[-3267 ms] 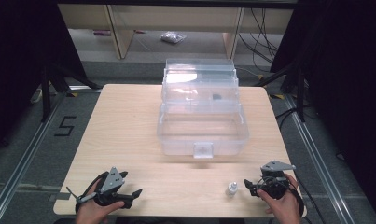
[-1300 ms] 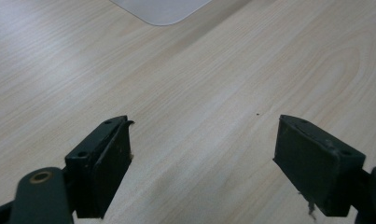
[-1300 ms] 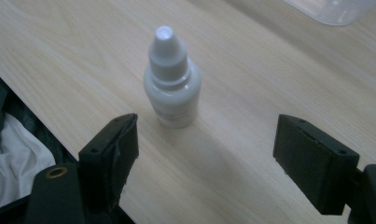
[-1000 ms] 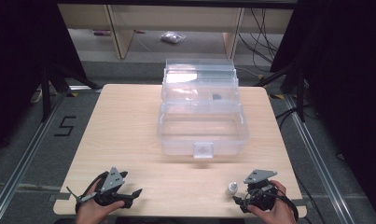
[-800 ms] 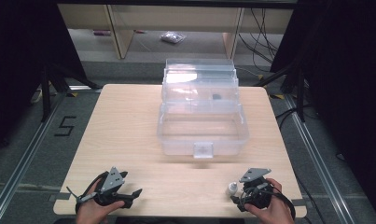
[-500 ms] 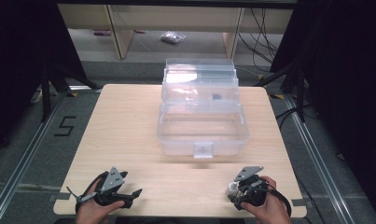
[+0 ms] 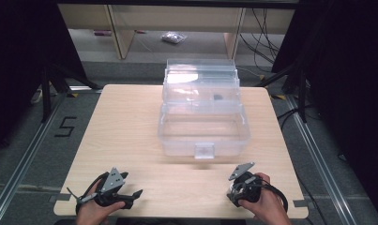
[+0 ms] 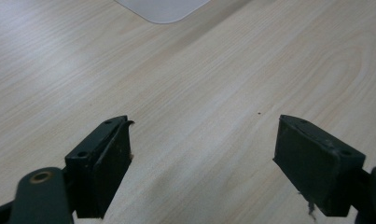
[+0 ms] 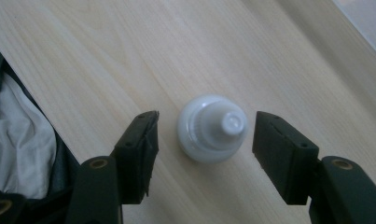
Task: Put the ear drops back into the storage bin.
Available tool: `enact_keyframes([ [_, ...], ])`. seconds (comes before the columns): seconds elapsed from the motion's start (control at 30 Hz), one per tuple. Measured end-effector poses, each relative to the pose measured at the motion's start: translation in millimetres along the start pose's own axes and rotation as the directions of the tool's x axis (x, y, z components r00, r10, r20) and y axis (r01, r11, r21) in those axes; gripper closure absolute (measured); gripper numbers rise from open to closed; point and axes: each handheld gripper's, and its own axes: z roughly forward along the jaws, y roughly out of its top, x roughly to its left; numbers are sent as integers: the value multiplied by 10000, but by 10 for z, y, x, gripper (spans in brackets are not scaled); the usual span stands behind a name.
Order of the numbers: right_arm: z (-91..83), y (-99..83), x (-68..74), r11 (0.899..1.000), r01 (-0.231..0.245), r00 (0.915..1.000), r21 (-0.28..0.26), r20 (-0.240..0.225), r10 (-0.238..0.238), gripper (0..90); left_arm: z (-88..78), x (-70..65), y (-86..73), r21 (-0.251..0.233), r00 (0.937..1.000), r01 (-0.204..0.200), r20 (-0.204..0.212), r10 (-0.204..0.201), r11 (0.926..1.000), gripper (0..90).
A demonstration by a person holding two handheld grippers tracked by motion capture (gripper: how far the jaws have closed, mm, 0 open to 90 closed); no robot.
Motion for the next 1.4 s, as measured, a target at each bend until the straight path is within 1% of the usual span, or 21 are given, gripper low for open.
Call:
enact_keyframes([
  [0.07, 12, 19, -6, 9999, 134, 9999, 68, -31, -134, 432, -7, 12, 4, 74, 9999, -151, -72, 152, 9999, 180],
  [0.2, 22, 45, -15, 9995, 210, 9998, 247, -56, -208, 460, 2, -1, -3, -10, 10000, 17, -13, -17, 10000, 180],
  [0.37, 23, 70, -26, 9989, 320, 9994, 349, -112, -317, 496, -4, 14, 2, 35, 9999, -157, -47, 157, 9999, 180],
  [0.4, 28, 78, -43, 9977, 603, 9981, 316, -100, -600, 501, -5, 13, 2, 42, 9999, -164, -47, 164, 9999, 180],
  [0.47, 35, 94, -37, 9977, 577, 9983, 354, -106, -573, 511, -8, 2, 1, 85, 10000, -16, -73, 16, 10000, 180],
  [0.5, 32, 98, -27, 9980, 455, 9989, 450, -86, -452, 515, -5, 15, 3, 39, 9998, -189, -45, 189, 9998, 180],
  [0.67, 85, 131, -27, 9953, 656, 9977, 711, -191, -644, 548, -6, 6, 0, 49, 9999, -64, -81, 65, 10000, 180],
  [0.7, 92, 134, -34, 9944, 721, 9974, 778, -70, -717, 557, -7, 17, 2, 66, 9997, -230, -81, 231, 9997, 180],
  [0.73, 105, 136, -51, 9915, 1009, 9949, 823, -149, -1000, 565, -6, 12, 1, 44, 9999, -150, -85, 150, 9999, 180],
  [0.8, 114, 135, -35, 9922, 810, 9967, 951, -138, -800, 581, -6, 15, 2, 63, 9998, -197, -81, 197, 9998, 180],
  [0.93, 120, 140, -45, 9918, 859, 9962, 947, -248, -839, 599, -5, 14, 2, 49, 9998, -200, -39, 200, 9998, 180],
  [0.97, 109, 142, -49, 9910, 910, 9958, 978, -161, -898, 600, -7, 1, 1, 74, 10000, -35, 9, 34, 10000, 180],
  [1.0, 100, 144, -40, 9906, 810, 9967, 1102, -96, -804, 600, -6, 6, 0, 67, 10000, -92, -14, 92, 9999, 180],
  [1.07, 82, 151, -36, 9905, 933, 9956, 1007, -122, -925, 600, -5, 17, 3, 38, 9997, -230, -58, 230, 9997, 180],
  [1.1, 68, 152, -26, 9920, 838, 9965, 948, -112, -832, 601, 0, 4, -2, -11, 10000, -60, -1, 60, 10000, 180],
  [1.17, 61, 160, -32, 9924, 913, 9957, 823, -226, -897, 601, -1, 2, 0, 19, 10000, -50, -28, 50, 10000, 180],
  [1.23, 3, 179, -40, 9931, 904, 9959, 750, -68, -902, 601, -5, 11, 4, 65, 9998, -171, -51, 171, 9998, 180],
  [1.27, -19, 188, -51, 9920, 982, 9952, 790, -64, -980, 601, 5, 5, -1, -59, 9999, -89, -65, 88, 9999, 180],
  [1.3, -33, 200, -46, 9940, 851, 9963, 683, -155, -843, 601, 5, 5, -1, -59, 9999, -89, -65, 88, 9999, 180],
  [1.37, -59, 226, -74, 9925, 1069, 9941, 588, -271, -1054, 601, 0, -1, 1, 17, 10000, -13, -55, 13, 10000, 180],
  [1.4, -78, 238, -81, 9937, 952, 9953, 591, -243, -939, 601, 2, 11, 4, 3, 9998, -184, -112, 184, 9998, 180],
])
